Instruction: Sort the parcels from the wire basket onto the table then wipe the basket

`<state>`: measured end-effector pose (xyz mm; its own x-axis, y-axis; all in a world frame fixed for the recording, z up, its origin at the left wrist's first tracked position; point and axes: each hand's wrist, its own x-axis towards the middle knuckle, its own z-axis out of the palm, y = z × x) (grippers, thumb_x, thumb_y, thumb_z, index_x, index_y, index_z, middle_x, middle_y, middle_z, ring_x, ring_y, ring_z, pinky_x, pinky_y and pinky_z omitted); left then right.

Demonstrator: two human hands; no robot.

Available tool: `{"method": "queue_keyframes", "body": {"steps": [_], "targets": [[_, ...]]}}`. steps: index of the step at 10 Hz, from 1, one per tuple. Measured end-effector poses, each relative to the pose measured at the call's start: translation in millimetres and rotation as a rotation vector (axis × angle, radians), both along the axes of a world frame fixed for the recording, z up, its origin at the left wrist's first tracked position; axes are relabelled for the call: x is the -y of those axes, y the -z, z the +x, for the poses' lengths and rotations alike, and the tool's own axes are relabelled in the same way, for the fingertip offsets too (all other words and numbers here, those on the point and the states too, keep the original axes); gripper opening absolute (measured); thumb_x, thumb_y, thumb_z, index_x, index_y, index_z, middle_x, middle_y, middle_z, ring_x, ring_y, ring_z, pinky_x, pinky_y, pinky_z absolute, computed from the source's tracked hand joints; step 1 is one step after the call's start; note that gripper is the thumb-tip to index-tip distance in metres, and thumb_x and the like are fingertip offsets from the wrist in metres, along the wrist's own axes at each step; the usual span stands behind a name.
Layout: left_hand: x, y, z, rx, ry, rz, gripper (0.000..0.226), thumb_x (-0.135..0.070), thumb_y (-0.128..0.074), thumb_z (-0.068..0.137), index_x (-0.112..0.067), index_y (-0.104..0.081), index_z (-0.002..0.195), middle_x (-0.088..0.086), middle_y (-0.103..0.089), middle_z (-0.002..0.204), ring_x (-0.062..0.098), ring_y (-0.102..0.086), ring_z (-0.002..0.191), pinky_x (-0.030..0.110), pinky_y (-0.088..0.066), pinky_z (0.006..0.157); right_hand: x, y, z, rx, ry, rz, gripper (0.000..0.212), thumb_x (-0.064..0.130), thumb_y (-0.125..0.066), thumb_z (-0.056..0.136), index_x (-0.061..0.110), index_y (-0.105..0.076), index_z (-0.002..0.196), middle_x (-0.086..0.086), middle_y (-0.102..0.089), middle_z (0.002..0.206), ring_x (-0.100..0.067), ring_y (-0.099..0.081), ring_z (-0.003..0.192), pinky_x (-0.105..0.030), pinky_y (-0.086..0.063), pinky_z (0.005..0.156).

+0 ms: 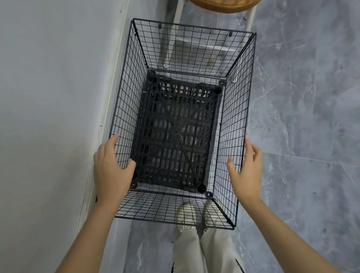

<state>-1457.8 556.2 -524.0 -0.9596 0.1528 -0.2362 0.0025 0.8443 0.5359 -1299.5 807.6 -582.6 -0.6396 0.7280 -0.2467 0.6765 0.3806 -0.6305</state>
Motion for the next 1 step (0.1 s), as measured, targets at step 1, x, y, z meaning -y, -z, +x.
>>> {"method": "queue_keyframes", "body": {"steps": [1], "targets": [[-2.0,-12.0,0.9,-0.013,0.028,-0.037,0.065,-0.014,-0.069,0.083,-0.021,-0.045,0.143,0.001,-0.05,0.142,0.022,-0.042,0.129,0.044,-0.041,0.105,-12.7,-12.2,1.3,0.054,-0.105,0.009,0.066,0.023,-0.06,0.096,0.011,-0.03,0.153,-0.012,-0.037,0.147,-0.028,-0.039,0.135,-0.04,-0.038,0.11]]}}
